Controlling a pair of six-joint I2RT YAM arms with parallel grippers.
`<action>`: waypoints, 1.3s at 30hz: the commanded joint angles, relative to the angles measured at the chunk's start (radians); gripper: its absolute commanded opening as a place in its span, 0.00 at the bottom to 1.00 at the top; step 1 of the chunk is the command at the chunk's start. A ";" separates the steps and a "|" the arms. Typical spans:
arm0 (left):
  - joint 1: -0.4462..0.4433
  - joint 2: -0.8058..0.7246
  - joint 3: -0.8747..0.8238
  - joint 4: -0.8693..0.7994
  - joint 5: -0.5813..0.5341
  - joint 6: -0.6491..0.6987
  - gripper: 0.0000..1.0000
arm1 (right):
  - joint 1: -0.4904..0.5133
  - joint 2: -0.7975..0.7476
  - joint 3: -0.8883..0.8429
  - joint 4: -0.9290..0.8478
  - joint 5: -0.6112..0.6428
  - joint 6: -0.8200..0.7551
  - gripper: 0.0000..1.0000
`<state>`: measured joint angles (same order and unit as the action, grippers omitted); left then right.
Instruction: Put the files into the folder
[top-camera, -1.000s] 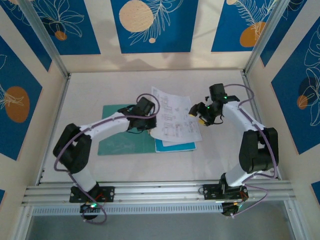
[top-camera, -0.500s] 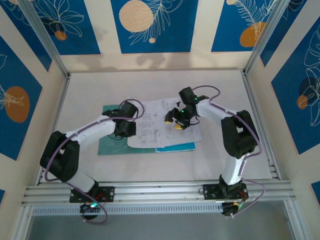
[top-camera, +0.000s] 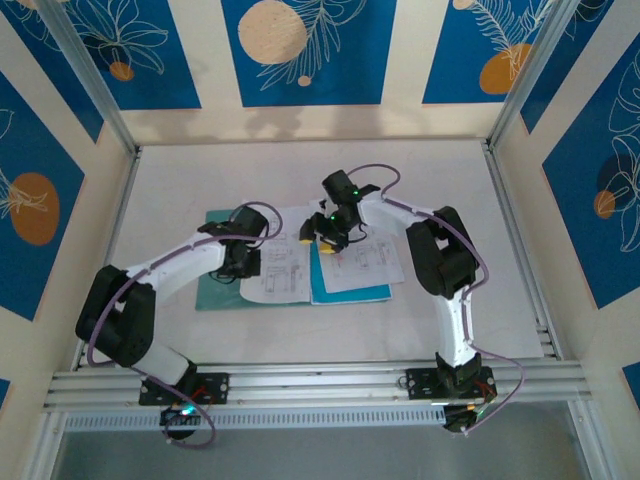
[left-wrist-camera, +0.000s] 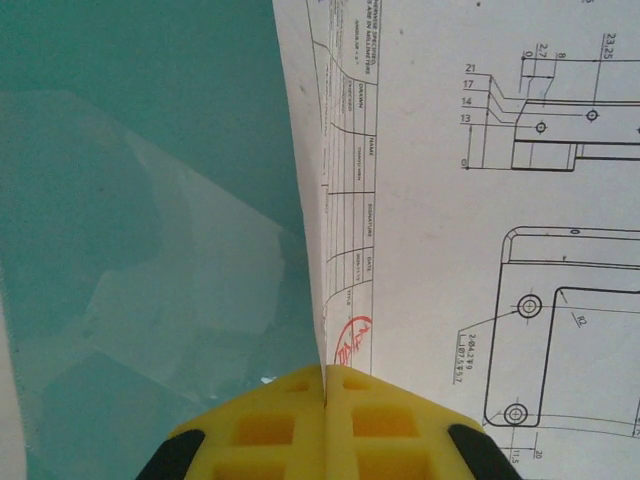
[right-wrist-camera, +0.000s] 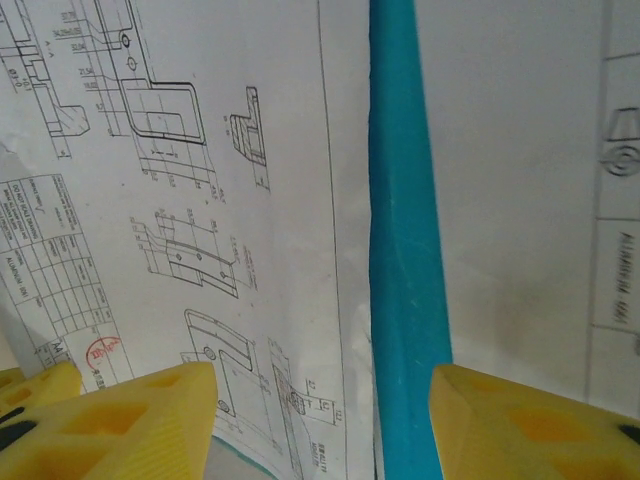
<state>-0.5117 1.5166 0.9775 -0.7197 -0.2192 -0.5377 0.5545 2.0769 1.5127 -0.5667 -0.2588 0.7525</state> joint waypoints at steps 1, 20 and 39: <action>0.016 -0.030 -0.019 -0.027 -0.018 0.033 0.00 | 0.012 0.018 0.036 -0.029 -0.013 0.017 0.59; 0.021 -0.027 -0.022 -0.016 -0.003 0.035 0.00 | 0.022 0.126 0.145 -0.031 -0.014 0.027 0.57; 0.021 -0.026 -0.031 0.004 0.020 0.027 0.00 | 0.048 0.100 0.149 0.023 -0.105 0.039 0.50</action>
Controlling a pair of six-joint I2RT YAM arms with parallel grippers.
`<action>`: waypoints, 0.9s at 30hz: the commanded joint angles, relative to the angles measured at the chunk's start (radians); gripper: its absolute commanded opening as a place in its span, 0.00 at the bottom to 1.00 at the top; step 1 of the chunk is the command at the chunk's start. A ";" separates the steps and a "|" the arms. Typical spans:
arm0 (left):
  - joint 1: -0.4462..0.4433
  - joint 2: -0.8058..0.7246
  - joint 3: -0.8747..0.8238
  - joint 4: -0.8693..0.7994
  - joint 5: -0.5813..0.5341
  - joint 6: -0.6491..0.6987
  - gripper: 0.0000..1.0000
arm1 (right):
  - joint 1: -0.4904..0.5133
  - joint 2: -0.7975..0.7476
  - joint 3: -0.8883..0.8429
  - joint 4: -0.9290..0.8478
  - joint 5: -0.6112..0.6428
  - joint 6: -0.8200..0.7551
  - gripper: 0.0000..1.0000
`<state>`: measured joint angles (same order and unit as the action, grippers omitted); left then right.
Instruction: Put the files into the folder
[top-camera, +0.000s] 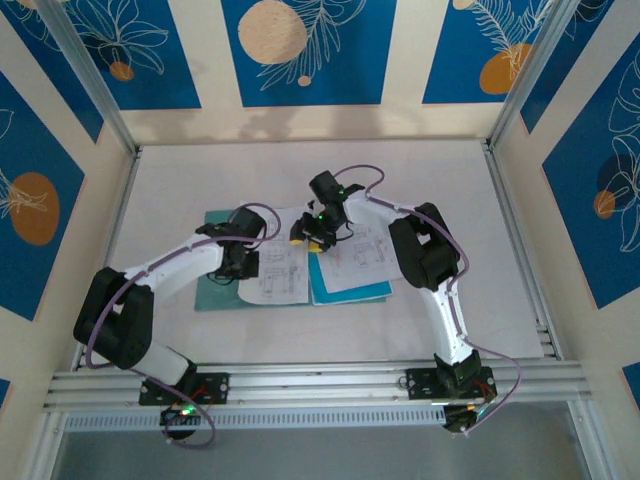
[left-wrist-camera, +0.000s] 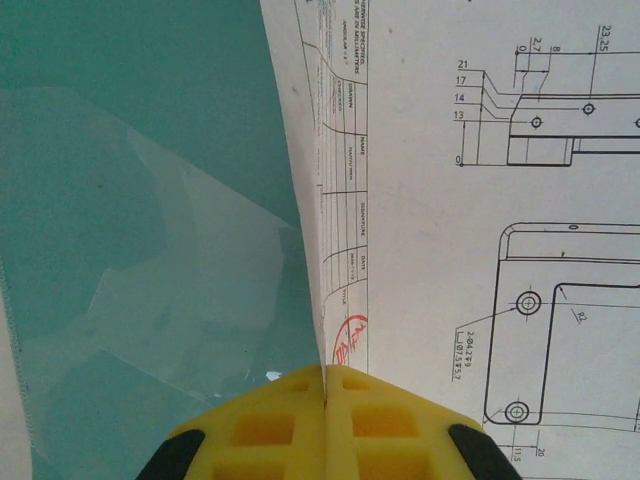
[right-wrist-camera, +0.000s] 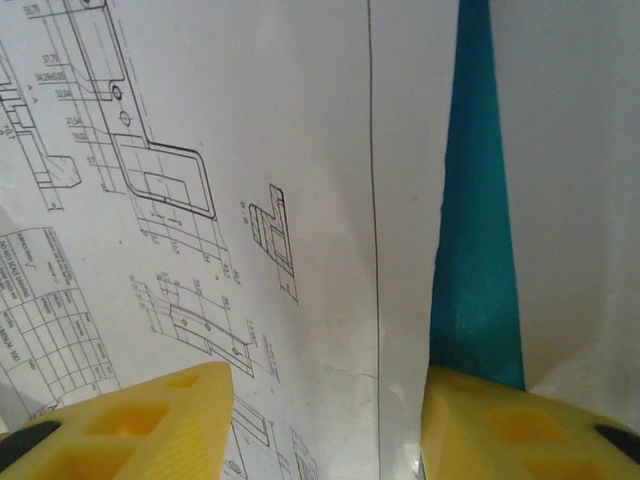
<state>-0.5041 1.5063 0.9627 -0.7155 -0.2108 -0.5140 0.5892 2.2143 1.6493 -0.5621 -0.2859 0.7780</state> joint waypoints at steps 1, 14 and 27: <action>0.013 -0.015 -0.017 0.000 0.011 0.003 0.00 | 0.015 -0.048 0.004 0.030 -0.096 0.018 0.49; 0.013 -0.012 -0.027 0.014 0.015 0.001 0.00 | 0.043 -0.130 -0.108 0.102 -0.147 0.033 0.40; 0.013 -0.011 -0.029 0.019 0.022 -0.009 0.00 | 0.099 -0.142 -0.119 0.041 -0.064 -0.013 0.26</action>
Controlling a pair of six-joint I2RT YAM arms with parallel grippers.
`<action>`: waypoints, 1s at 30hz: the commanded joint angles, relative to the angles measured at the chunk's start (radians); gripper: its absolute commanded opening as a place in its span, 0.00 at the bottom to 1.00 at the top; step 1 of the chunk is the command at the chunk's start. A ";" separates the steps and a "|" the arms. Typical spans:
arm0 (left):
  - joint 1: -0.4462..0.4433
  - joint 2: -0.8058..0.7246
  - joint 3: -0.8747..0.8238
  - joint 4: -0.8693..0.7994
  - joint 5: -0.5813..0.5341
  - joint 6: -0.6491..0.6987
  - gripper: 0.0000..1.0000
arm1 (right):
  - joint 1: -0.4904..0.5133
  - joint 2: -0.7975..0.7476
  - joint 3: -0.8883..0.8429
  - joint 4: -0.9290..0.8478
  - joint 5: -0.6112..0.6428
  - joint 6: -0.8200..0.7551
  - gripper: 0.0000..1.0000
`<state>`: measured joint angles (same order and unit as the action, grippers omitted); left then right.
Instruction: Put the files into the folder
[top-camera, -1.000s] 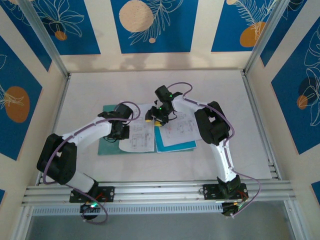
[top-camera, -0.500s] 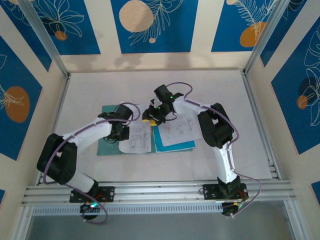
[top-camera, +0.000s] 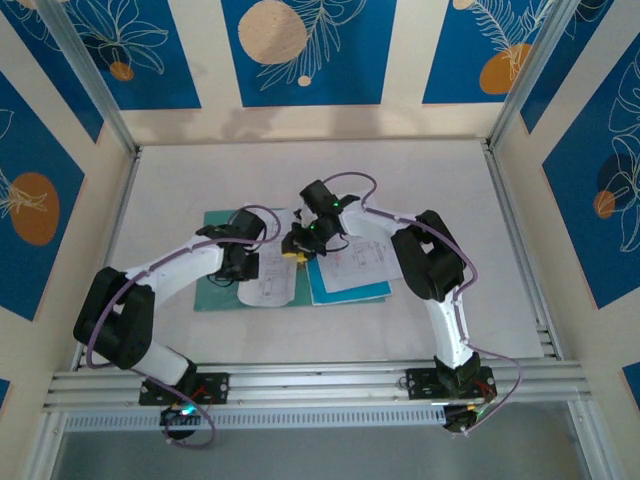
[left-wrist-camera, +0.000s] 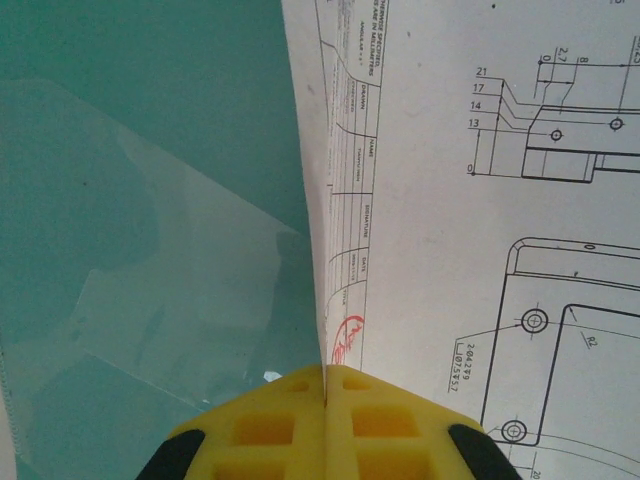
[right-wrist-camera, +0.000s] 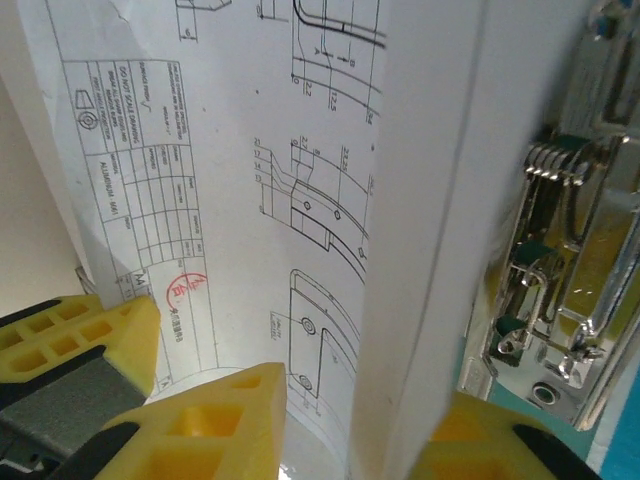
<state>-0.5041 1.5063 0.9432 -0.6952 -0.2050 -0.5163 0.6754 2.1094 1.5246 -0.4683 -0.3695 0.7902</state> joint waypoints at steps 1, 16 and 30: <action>0.014 -0.011 -0.010 -0.001 0.017 -0.008 0.00 | 0.015 -0.032 0.010 -0.063 0.031 -0.029 0.25; 0.040 -0.049 -0.016 -0.027 0.035 -0.049 0.22 | 0.004 -0.108 -0.011 -0.139 0.192 -0.122 0.00; 0.403 -0.244 -0.221 -0.006 0.192 -0.134 0.29 | -0.035 -0.278 -0.036 -0.202 0.413 -0.344 0.00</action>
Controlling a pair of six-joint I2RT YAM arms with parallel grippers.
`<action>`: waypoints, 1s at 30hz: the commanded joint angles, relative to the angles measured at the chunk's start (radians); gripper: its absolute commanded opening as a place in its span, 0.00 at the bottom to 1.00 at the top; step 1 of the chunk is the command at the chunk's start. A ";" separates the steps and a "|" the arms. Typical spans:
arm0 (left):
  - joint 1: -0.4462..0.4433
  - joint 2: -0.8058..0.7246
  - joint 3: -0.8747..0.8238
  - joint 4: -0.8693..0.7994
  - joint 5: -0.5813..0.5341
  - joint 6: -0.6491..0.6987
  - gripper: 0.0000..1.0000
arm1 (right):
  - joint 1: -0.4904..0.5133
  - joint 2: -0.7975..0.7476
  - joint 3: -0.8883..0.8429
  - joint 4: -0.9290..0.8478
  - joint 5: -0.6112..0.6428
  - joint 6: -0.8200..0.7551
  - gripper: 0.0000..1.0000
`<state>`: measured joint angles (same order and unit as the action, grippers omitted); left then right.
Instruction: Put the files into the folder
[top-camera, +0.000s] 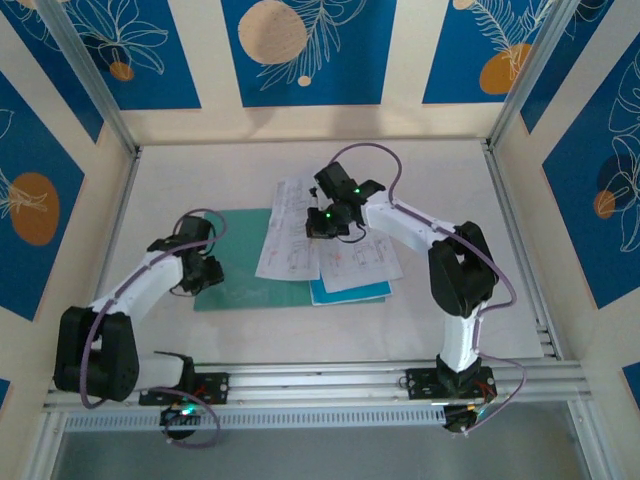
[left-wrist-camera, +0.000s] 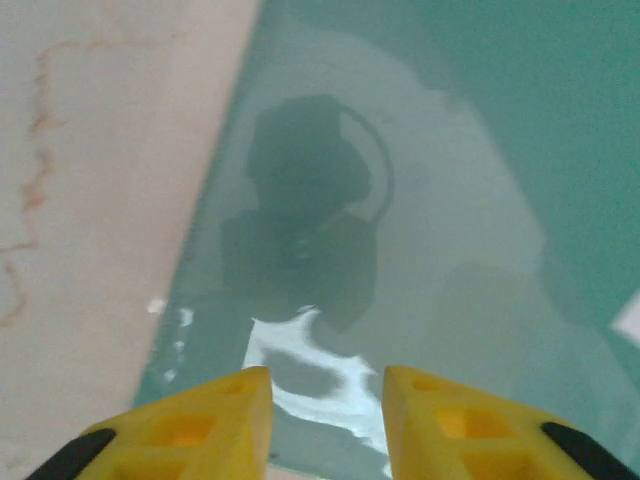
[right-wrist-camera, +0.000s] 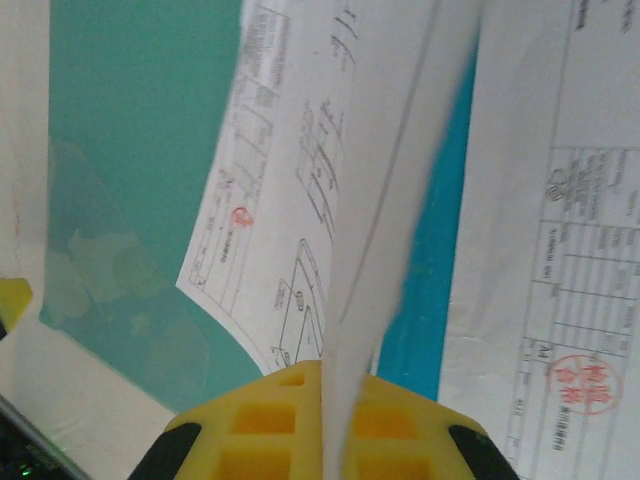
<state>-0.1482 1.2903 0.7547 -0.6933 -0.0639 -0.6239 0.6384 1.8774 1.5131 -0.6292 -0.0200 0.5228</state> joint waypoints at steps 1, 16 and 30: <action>0.063 -0.037 -0.044 -0.008 0.055 -0.032 0.27 | 0.000 -0.055 -0.027 -0.044 0.071 -0.084 0.00; 0.144 -0.080 -0.121 0.011 0.052 -0.045 0.06 | 0.072 -0.158 -0.106 -0.053 0.117 -0.060 0.00; 0.145 -0.115 -0.128 -0.003 0.048 -0.043 0.05 | 0.119 -0.147 -0.114 -0.013 0.086 -0.026 0.00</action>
<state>-0.0170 1.1915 0.6392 -0.6853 -0.0185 -0.6567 0.7547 1.7432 1.4048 -0.6510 0.0811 0.4805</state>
